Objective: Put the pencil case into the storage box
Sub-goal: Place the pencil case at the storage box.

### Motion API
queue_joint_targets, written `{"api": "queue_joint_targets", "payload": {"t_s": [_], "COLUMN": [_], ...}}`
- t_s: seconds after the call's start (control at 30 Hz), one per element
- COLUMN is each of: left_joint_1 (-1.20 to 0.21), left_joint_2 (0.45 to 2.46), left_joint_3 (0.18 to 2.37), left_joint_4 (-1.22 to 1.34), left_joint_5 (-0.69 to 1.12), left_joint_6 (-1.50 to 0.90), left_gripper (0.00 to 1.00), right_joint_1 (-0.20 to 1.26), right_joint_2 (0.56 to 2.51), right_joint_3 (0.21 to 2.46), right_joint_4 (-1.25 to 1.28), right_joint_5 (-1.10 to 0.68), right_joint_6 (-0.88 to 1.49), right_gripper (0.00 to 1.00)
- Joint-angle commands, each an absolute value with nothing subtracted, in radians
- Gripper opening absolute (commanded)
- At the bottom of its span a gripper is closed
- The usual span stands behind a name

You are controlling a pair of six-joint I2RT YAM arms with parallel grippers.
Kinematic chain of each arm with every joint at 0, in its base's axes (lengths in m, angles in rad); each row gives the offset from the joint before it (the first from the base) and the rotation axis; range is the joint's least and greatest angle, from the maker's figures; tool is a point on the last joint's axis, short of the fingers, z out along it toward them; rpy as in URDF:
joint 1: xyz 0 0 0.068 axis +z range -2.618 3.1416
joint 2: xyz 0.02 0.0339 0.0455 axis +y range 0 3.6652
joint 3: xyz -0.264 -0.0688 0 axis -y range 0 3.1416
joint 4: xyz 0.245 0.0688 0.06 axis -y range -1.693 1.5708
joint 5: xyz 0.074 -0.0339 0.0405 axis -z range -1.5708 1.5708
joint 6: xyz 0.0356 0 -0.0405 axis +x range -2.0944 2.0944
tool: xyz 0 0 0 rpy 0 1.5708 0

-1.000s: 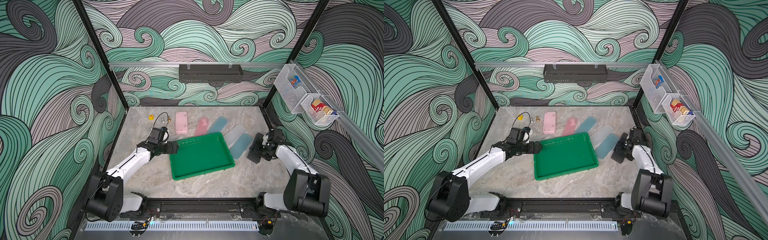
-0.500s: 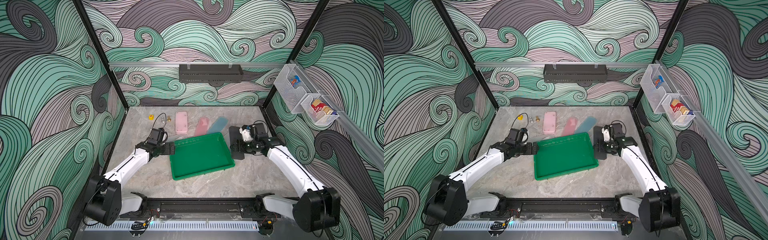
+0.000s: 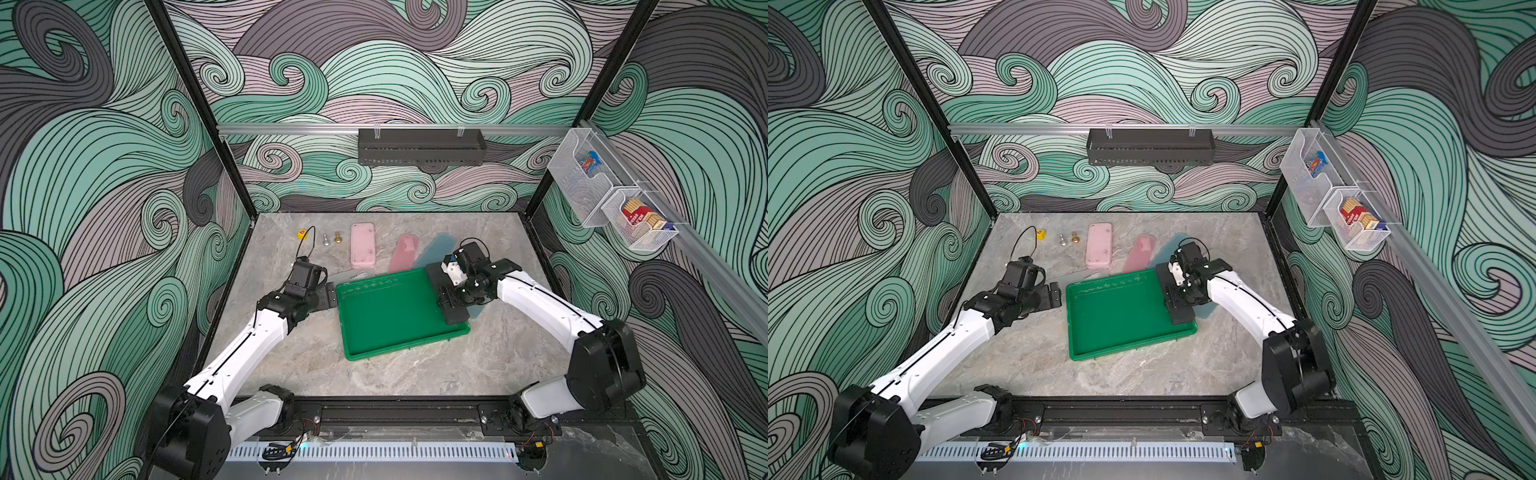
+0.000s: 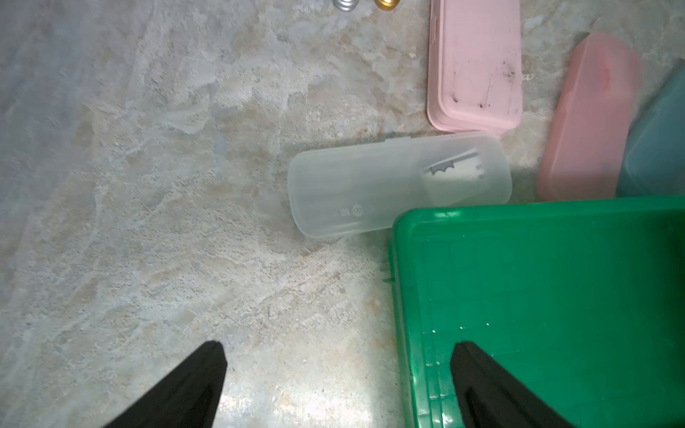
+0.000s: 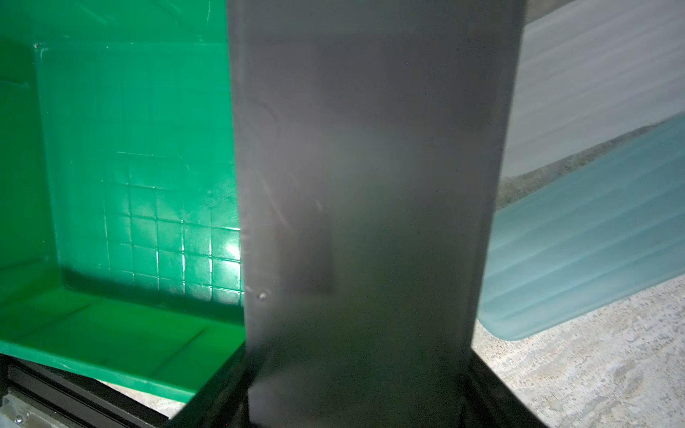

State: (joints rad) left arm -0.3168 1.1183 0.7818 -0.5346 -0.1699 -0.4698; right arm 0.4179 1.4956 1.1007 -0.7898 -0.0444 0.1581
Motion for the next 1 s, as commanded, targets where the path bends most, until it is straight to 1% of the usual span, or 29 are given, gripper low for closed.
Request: {"api": "queue_joint_targets", "payload": {"t_s": [0.0,0.33,0.4,0.43,0.57,0.7,0.83,0.97], "left_joint_1": [-0.321,-0.322,-0.322,-0.322,-0.322,-0.324,-0.325,-0.331], "left_joint_2": [1.112,1.075,1.077,1.078,1.087,1.104,1.111,1.119], "left_joint_3": [0.770,0.712,0.707,0.705,0.693,0.684,0.678,0.667], "left_joint_4": [-0.557,-0.568,-0.563,-0.559,-0.530,-0.499,-0.487,-0.453], "left_joint_5": [-0.095,-0.071,-0.065,-0.059,-0.025,0.026,0.063,0.099], "left_joint_6": [-0.510,-0.512,-0.509,-0.508,-0.509,-0.508,-0.518,-0.537], "left_gripper": [0.99,0.99,0.99,0.99,0.99,0.99,0.99,0.99], "right_joint_1": [0.449,0.489,0.490,0.491,0.492,0.492,0.482,0.423], "right_joint_2": [1.529,1.584,1.598,1.606,1.628,1.608,1.524,1.428], "right_joint_3": [1.136,1.099,1.104,1.108,1.117,1.106,1.085,1.068], "right_joint_4": [-0.790,-0.779,-0.773,-0.774,-0.776,-0.774,-0.774,-0.776], "right_joint_5": [0.005,0.060,0.061,0.061,0.083,0.132,0.192,0.204], "right_joint_6": [0.135,0.156,0.162,0.162,0.173,0.193,0.234,0.269], "right_gripper": [0.50,0.51,0.53,0.57,0.99,0.99,0.99,0.99]}}
